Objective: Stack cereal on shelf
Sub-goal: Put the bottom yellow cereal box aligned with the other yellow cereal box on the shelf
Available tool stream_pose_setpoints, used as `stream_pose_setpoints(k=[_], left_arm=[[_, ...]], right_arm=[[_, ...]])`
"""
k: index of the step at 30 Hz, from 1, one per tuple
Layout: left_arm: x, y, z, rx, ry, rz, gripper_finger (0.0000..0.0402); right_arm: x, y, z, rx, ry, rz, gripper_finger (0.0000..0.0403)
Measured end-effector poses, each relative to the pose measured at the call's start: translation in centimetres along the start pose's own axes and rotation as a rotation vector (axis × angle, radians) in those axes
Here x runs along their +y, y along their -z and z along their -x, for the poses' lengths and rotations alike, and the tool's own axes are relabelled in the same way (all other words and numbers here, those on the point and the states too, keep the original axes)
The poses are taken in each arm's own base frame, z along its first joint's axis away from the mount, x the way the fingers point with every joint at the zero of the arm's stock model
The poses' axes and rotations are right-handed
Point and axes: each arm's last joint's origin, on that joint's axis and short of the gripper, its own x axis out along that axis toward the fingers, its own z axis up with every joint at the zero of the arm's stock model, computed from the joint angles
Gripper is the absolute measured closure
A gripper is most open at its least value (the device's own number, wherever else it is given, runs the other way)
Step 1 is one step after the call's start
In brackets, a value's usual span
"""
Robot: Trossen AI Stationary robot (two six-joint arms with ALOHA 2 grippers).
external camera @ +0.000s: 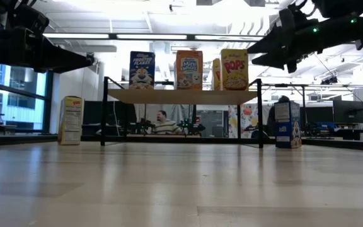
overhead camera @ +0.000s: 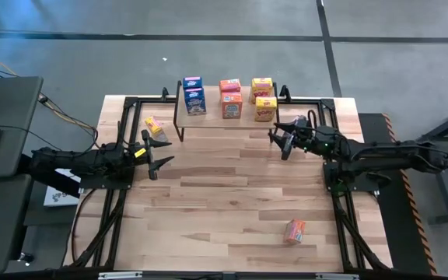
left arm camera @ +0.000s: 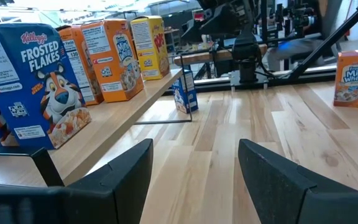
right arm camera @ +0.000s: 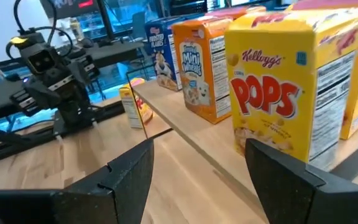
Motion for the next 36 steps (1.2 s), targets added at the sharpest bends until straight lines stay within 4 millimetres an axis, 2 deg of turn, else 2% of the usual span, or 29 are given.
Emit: stream_pose_setpoints(k=[10,18,27,36], left_arm=[[0.0,0.0,0.0,0.000,-0.001,0.000,0.0173],[0.0,0.0,0.0,0.000,0.000,0.000,0.0173],[0.0,0.0,0.0,0.000,0.000,0.000,0.0173],[0.0,0.0,0.0,0.000,0.000,0.000,0.0173]], right_arm=[[0.3,1.0,-2.3,-0.013,0.024,-0.007,0.0157],[0.6,0.5,-3.8,-0.001,0.077,-0.003,0.0157],[0.0,0.3,-4.9,0.030,0.120,0.003,0.0157],[-0.5,0.5,-5.1,0.049,0.131,-0.013,0.0157]])
